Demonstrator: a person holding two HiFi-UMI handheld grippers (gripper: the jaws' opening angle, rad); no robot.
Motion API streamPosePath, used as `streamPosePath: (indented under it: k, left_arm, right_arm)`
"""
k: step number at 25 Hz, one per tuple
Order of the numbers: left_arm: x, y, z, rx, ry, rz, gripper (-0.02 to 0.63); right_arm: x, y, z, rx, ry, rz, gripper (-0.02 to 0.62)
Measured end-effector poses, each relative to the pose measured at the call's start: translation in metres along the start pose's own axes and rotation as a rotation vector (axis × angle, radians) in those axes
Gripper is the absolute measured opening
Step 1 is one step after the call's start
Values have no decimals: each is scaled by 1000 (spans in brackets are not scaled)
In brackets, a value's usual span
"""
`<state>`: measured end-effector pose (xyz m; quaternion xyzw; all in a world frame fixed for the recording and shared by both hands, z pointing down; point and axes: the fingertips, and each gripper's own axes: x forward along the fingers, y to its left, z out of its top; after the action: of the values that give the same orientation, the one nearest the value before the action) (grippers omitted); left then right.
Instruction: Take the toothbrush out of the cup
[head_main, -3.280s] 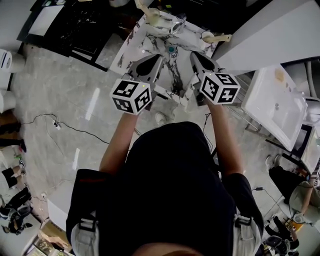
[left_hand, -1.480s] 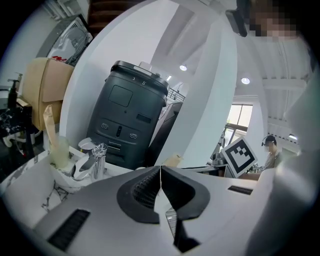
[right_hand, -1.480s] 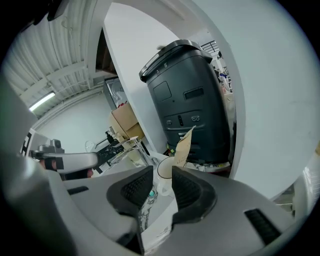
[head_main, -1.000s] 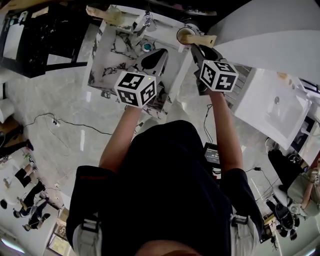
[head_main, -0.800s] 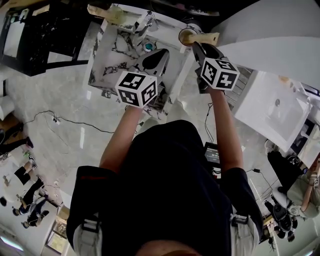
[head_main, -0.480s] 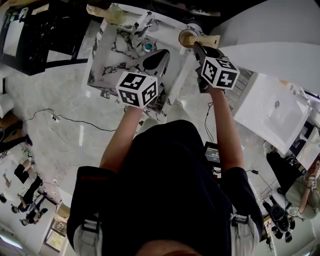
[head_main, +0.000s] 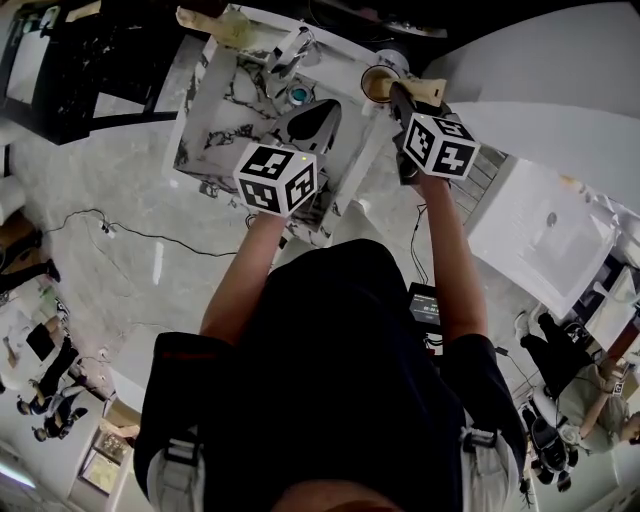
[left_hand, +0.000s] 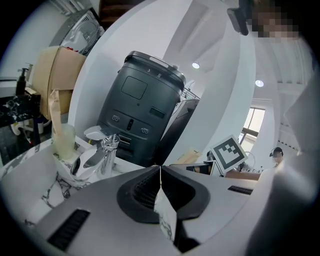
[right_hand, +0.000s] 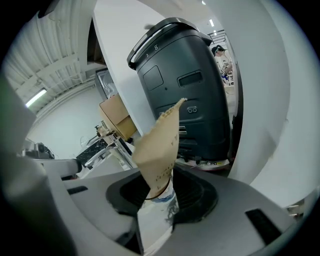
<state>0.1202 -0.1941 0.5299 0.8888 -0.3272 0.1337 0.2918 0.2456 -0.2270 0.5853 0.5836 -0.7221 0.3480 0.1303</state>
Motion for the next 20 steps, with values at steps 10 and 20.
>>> streamPosePath:
  k: [10,20]
  left_arm:
    - [-2,8,4,-10,-11,27,17]
    - [-4,-2,7,11,-19,10,17]
  right_arm:
    - [6,0,6,1,-7,-10,109]
    - [-2,9,9,-26,-15,-7,74]
